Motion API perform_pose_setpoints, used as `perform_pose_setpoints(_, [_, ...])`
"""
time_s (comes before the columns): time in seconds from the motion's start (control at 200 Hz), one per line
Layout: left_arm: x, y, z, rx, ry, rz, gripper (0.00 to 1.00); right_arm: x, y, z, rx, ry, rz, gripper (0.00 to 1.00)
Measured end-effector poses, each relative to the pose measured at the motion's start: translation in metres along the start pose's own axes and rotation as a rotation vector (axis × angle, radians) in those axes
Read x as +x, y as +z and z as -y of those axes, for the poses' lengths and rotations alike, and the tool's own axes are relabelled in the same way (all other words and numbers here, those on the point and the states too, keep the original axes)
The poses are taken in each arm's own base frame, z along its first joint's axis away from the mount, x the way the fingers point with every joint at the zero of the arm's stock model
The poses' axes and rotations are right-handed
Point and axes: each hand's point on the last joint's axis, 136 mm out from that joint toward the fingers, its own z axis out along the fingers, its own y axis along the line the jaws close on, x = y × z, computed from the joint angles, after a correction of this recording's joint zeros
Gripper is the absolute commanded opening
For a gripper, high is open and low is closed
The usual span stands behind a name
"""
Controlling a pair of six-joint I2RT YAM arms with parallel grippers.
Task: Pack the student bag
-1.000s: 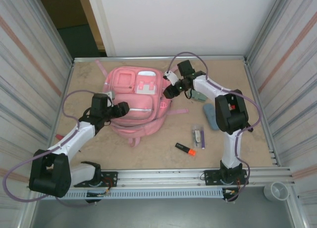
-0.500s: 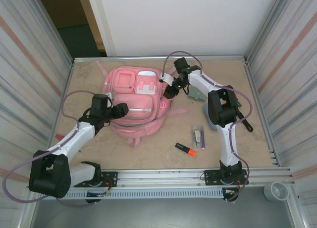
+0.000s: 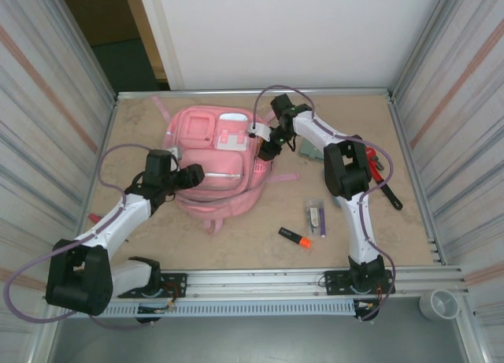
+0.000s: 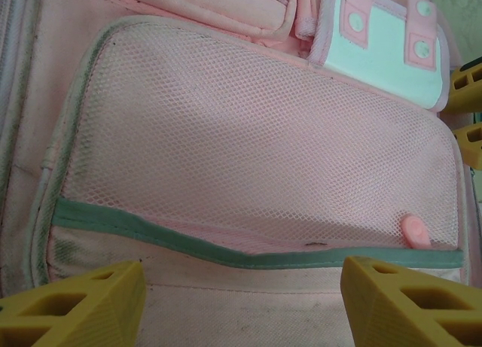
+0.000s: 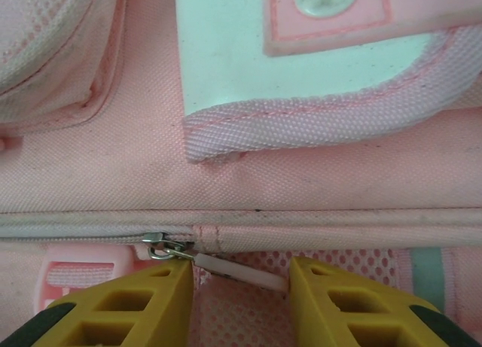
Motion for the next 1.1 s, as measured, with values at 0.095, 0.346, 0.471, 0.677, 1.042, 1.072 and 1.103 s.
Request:
perform_pose_setpoints(0.095, [0.000,0.000,0.000,0.000,0.000,0.000,0.70,0.001,0.000,-0.003,-0.016,-0.007,-0.001,0.31])
perform_pose_setpoints(0.346, [0.000,0.000,0.000,0.000,0.000,0.000,0.70,0.002,0.005,-0.012,-0.039,-0.027,-0.013,0.19])
perform_pose_setpoints(0.471, [0.000,0.000,0.000,0.000,0.001,-0.001,0.70,0.002,0.005,-0.013,-0.040,-0.031,-0.013,0.16])
perform_pose_setpoints(0.677, [0.001,0.000,-0.001,-0.001,0.003,-0.003,0.70,0.005,0.009,-0.015,-0.050,-0.026,-0.009,0.04])
perform_pose_setpoints(1.042, [-0.002,0.002,0.011,0.034,0.015,0.025,0.70,0.006,0.000,-0.023,0.003,-0.011,0.013,0.00])
perform_pose_setpoints(1.072, [-0.003,0.002,0.015,0.038,0.023,0.026,0.70,0.005,-0.002,-0.025,0.010,-0.010,0.011,0.00])
perform_pose_setpoints(1.103, [-0.005,0.002,0.019,0.042,0.030,0.029,0.70,0.005,-0.004,-0.026,0.020,-0.010,0.008,0.00])
